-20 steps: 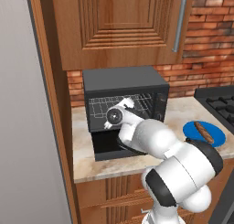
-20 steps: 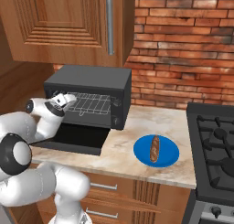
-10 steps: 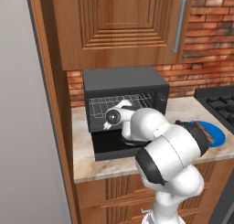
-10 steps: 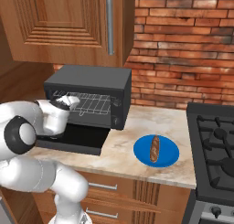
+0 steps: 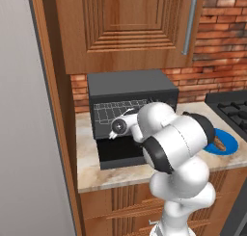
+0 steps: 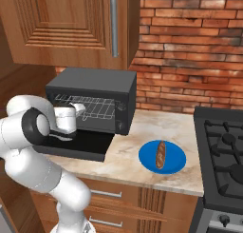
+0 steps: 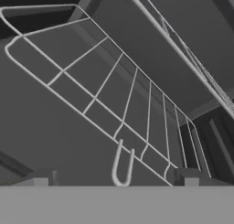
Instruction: Pull the toaster oven rack outwards. Pick up the baguette from the plate and place it on the toaster oven rack. Close the toaster oven door fully and set the temperature to the lowest setting.
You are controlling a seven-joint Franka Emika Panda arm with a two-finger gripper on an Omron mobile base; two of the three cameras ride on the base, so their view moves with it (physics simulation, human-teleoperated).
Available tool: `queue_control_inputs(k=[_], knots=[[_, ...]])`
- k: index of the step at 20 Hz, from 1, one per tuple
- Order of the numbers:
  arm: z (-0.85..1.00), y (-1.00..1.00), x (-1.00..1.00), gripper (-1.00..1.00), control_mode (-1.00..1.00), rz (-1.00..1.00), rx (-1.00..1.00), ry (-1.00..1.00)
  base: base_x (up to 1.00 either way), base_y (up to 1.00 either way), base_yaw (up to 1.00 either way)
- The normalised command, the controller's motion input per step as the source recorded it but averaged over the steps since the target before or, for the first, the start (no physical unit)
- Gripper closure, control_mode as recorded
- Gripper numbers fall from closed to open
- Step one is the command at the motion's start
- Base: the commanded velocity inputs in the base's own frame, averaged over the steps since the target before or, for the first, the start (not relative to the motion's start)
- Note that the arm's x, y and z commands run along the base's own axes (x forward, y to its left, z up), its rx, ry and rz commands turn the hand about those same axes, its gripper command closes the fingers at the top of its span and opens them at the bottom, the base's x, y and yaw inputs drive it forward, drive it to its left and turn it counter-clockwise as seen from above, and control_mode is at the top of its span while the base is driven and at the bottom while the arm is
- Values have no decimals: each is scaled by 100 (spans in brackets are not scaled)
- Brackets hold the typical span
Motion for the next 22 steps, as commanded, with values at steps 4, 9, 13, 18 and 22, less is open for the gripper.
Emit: queue_control_inputs(k=[4, 9, 13, 18, 22], knots=[[-16, 0, 28, -100, -100, 0, 0, 0, 0, 0, 0], [-9, 0, 31, -100, -100, 0, 0, 0, 0, 0, 0], [-4, 0, 31, -100, -100, 0, 0, -1, 0, 0, 0], [0, 0, 34, -100, -100, 0, 0, -3, 0, 0, 0], [0, 0, 32, -100, -100, 1, 0, -3, 0, 0, 0]])
